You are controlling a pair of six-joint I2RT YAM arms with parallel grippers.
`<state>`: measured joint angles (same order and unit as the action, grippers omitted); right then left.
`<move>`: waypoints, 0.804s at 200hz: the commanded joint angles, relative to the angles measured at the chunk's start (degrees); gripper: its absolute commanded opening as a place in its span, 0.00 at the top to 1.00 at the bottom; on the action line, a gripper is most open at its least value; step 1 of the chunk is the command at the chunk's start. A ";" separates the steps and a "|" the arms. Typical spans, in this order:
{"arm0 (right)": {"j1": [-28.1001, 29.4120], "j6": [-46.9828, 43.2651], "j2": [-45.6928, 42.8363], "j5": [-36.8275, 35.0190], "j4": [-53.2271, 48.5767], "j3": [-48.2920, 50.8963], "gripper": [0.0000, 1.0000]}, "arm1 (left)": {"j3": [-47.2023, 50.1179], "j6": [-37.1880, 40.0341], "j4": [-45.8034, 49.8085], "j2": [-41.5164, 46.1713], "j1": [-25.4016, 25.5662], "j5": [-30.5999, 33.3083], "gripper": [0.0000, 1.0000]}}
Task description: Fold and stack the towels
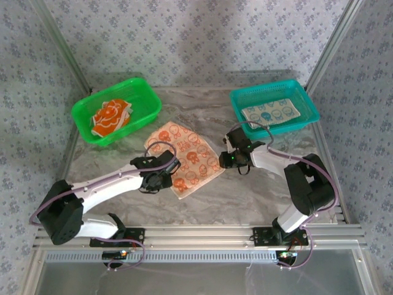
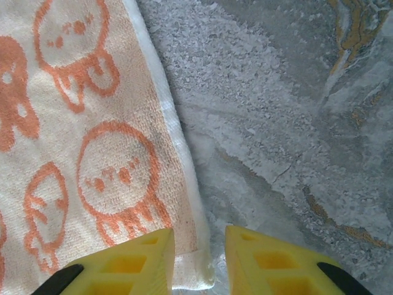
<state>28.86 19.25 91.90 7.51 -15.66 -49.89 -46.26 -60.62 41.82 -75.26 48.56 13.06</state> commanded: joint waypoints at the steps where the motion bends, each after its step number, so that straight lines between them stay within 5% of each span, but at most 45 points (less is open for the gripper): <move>1: -0.03 -0.50 0.76 -0.48 -1.83 0.63 0.70 | -0.06 -1.43 0.19 0.75 0.49 0.13 0.54; 69: 0.49 -0.09 2.55 -0.25 -0.94 1.99 0.69 | 0.12 -2.13 0.36 0.80 0.99 0.22 0.54; 123: 1.46 1.27 1.86 0.49 -0.34 1.57 0.95 | -0.11 -3.01 -0.29 -0.30 2.12 -0.24 0.55; 161: 1.80 2.18 -1.02 1.12 -1.04 2.18 1.00 | -0.41 -6.03 -1.23 -2.66 5.45 -0.34 0.55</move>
<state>30.22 20.21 93.43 7.42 -14.81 -48.51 -45.89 -63.79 41.25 -76.31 52.03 12.84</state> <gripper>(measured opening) 0.051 0.454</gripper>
